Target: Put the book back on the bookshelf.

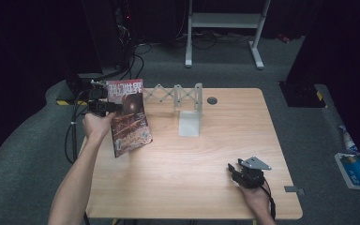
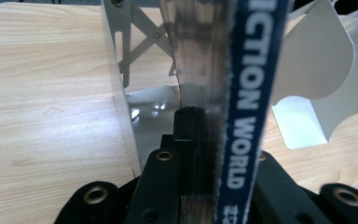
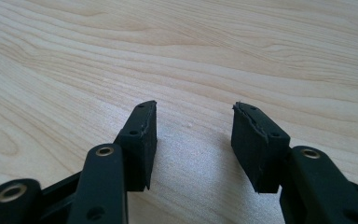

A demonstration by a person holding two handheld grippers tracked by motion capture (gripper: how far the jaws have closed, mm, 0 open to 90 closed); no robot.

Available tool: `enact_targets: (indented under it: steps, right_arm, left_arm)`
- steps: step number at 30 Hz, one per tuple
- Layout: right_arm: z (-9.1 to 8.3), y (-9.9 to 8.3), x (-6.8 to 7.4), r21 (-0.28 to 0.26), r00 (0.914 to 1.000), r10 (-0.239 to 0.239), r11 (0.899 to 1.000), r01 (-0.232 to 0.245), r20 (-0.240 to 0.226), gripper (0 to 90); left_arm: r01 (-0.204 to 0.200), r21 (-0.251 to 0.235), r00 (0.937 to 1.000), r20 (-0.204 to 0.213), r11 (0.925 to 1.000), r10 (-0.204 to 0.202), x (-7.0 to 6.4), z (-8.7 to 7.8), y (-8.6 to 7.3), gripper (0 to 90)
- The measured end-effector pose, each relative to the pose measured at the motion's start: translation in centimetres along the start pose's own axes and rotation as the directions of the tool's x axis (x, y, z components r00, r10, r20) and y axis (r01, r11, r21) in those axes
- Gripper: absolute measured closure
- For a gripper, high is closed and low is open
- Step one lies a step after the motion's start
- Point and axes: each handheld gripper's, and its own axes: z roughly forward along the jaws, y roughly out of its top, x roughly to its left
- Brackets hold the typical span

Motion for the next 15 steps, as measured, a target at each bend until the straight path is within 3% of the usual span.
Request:
enact_targets:
  steps: [9, 15]
  right_arm:
    - [0.0, 0.0, 0.0, 0.001, 1.0, -0.003, 1.0, 0.003, 0.0, 50.6]
    - [0.0, 0.0, 0.0, 0.001, 1.0, -0.002, 1.0, 0.002, -0.001, 50.6]
  left_arm:
    - [-0.022, -0.063, 0.9997, 0.005, 0.9978, 0.022, -0.5, -0.9, -0.1, 83.7]
    - [-0.027, -0.141, 0.9996, -0.006, 0.9897, 0.027, -0.5, -1.6, -0.1, 83.8]
